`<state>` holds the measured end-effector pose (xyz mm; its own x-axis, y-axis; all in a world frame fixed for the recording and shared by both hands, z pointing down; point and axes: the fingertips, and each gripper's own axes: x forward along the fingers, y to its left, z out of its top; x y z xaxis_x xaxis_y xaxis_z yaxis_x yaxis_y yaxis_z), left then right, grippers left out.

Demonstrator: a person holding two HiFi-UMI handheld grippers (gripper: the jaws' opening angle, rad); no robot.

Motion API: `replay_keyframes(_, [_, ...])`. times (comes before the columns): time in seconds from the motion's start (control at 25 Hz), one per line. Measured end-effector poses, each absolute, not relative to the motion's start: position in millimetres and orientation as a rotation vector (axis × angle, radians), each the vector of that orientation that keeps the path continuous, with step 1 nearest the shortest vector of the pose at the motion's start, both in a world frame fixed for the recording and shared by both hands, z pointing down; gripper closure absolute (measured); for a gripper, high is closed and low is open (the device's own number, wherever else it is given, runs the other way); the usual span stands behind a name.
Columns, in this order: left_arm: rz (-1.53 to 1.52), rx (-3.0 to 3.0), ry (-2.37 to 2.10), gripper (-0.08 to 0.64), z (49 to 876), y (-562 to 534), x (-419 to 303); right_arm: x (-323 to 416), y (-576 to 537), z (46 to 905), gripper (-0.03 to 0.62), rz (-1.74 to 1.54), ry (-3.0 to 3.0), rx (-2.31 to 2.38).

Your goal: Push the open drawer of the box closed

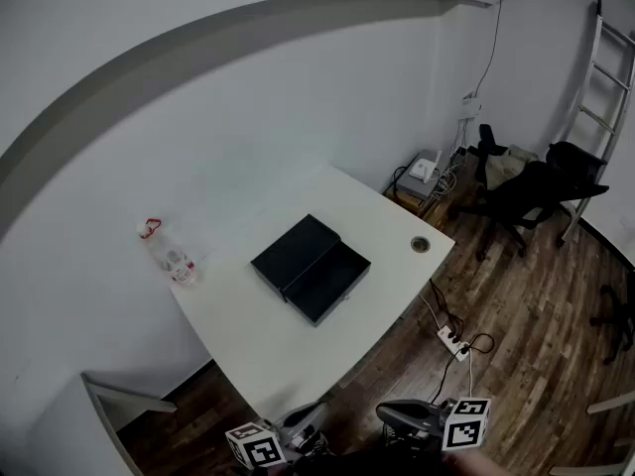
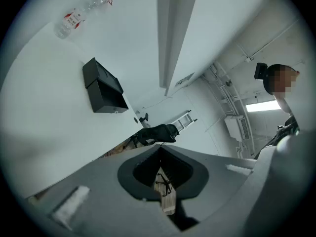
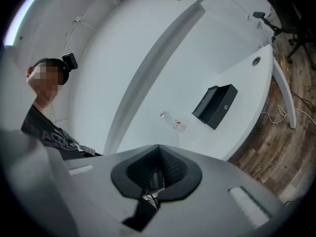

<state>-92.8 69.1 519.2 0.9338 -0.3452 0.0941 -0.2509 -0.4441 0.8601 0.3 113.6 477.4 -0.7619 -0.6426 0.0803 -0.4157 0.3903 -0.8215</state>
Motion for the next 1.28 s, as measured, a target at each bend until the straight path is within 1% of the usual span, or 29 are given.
replay_keyframes(0.48, [-0.117,2.054,-0.440,0.561,519.2,64.7,-92.2,0.3,110.5,477.1,0.589,-1.303,2.412,-0.929])
replay_keyframes(0.68, [-0.114,2.054,-0.460,0.561,520.8,63.4,-91.0,4.4,108.1,472.7,0.589,-1.250,2.441,-0.928])
replay_keyframes(0.96, [-0.107,2.045,-0.527,0.561,516.9,62.5,-75.1,37.3,100.4,471.4,0.588,-1.250,2.435,-0.914])
replay_keyframes(1.28, [-0.122,2.015,-0.678,0.560,523.1,73.3,-37.5,84.0,108.5,477.8,0.588,-1.293,2.478,-0.801])
